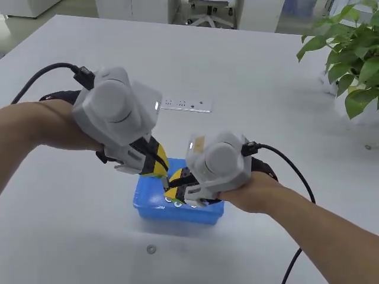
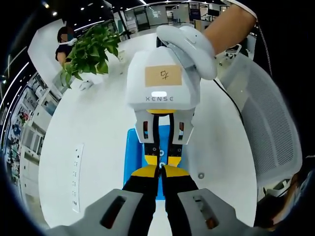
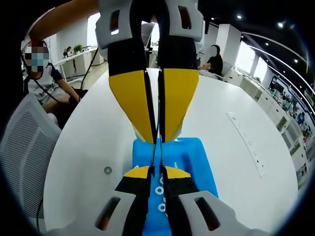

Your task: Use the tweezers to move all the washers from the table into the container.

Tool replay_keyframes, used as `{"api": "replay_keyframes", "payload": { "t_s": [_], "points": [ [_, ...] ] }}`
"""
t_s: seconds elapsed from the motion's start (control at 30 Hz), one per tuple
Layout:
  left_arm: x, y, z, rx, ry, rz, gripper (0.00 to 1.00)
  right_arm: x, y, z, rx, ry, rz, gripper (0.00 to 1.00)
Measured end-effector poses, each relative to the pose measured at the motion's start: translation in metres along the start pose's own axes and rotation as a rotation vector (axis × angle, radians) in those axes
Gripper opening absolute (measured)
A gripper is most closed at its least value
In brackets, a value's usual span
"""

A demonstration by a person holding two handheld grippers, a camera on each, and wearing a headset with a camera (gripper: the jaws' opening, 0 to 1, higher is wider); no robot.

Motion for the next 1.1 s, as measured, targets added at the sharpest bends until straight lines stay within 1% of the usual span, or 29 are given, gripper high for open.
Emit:
{"api": "replay_keyframes", "payload": {
  "t_s": [0.3, 0.57, 0.8, 0.97, 1.1],
  "points": [
    [-0.01, 0.012, -0.007, -0.011, -0.018, 0.008, 0.06, -0.012, 0.01, 0.007, 0.021, 0.014, -0.01, 0.11],
    [-0.015, 0.019, -0.018, -0.014, -0.032, 0.014, 0.06, -0.018, 0.015, 0.018, 0.024, 0.026, -0.012, 0.11],
    [-0.016, 0.022, -0.028, -0.02, -0.032, 0.017, 0.06, -0.022, 0.017, 0.027, 0.021, 0.041, -0.007, 0.11],
    [-0.013, 0.021, -0.035, -0.016, -0.026, 0.018, 0.06, -0.021, 0.014, 0.034, 0.009, 0.044, -0.002, 0.11],
    [-0.011, 0.02, -0.043, -0.007, -0.023, 0.023, 0.06, -0.018, 0.011, 0.042, -0.003, 0.039, -0.002, 0.11]
  ]
}}
Point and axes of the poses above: the centre of the closed fingertips' face, and the gripper's own axes: y roughly backward along the fingers, z roughly to its left, x roughly out of its underside, the point moved 6 cm from there along y, roughly backward along the fingers, and after that the axes turned 4 degrees about -z, right-handed, at the moved point
